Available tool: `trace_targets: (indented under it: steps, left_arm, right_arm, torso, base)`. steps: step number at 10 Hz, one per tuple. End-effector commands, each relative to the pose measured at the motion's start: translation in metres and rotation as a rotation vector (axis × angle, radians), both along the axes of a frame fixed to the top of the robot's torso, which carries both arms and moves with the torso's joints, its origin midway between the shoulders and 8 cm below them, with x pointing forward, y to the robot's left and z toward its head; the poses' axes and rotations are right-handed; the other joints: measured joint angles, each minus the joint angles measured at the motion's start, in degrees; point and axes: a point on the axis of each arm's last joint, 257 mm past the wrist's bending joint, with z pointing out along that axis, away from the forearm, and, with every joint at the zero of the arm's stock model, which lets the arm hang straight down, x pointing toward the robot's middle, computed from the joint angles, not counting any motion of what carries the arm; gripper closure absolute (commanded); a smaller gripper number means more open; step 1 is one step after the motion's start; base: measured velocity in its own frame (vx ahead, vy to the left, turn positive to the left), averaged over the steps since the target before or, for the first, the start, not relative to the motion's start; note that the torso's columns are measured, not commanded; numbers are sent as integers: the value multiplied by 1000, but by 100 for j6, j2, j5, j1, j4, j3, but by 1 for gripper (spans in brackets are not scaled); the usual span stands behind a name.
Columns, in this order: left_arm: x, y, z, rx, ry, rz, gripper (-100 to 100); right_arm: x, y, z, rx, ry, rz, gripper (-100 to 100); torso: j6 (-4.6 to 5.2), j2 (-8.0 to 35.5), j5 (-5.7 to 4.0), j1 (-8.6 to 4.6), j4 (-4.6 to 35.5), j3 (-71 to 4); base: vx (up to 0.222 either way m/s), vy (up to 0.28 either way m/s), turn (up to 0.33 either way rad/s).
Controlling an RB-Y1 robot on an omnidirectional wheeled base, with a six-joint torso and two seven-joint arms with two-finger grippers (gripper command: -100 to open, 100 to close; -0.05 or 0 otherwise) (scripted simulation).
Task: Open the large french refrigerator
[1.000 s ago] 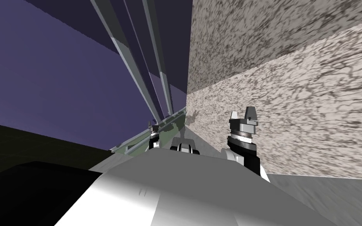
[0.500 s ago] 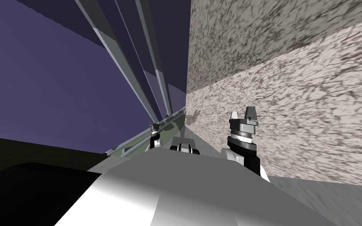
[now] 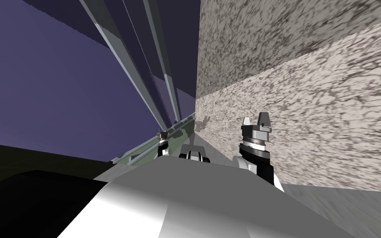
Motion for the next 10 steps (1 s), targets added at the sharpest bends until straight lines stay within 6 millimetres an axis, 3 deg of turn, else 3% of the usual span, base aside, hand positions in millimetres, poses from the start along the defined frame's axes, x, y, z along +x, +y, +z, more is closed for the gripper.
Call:
trace_targets:
  steps: [1,4,8,9,10]
  left_arm:
    - [16,-23,5,-1,0,-84,100]
    - [31,-47,9,-1,2,-167,100]
    - [47,-80,13,0,9,-275,100]
    - [43,-71,6,-5,27,-252,100]
    - [43,-88,6,-4,27,-310,100]
  right_arm:
    - [0,0,0,0,0,0,0]
    - [0,0,0,0,0,0,0]
    - [0,0,0,0,0,0,0]
    - [0,0,0,0,0,0,0]
    - [0,0,0,0,0,0,0]
  torso:
    - [25,38,3,2,10,19]
    - [-13,45,-24,-35,26,23]
    - [5,32,-34,-32,39,11]
    - [14,45,-37,-45,43,18]
    - [-8,16,-36,-40,34,5]
  base:
    - [-313,103,-181]
    - [-266,49,-133]
    - [-216,45,-104]
    - [-108,20,-44]
    - [-169,60,-158]
